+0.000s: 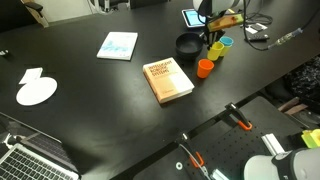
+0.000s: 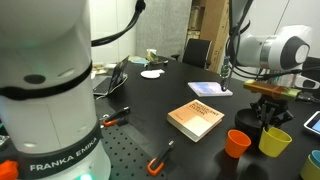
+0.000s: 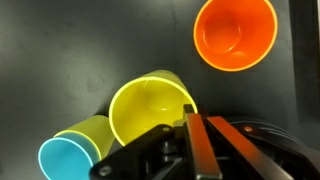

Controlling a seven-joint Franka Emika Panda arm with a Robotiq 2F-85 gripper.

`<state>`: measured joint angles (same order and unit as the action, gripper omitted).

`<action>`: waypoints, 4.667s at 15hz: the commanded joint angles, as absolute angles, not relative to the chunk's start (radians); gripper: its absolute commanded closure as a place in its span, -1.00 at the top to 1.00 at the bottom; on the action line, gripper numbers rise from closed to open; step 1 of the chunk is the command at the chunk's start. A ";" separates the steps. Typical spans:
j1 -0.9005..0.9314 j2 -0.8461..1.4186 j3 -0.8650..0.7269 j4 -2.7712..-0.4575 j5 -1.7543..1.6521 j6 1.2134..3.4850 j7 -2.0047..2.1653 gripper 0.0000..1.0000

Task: Unstack the cups and place the yellow cup upright.

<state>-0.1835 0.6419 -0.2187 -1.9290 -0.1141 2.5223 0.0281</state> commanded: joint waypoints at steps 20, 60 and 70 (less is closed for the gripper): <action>-0.264 0.724 -0.204 -1.723 -0.023 2.403 0.025 1.00; -0.479 1.165 -0.177 -0.977 0.076 2.024 0.024 -0.86; -0.476 1.062 -0.152 -1.047 0.086 2.033 -0.003 -0.88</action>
<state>-0.4663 1.1168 -0.1701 -1.0271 0.0697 2.0567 0.0273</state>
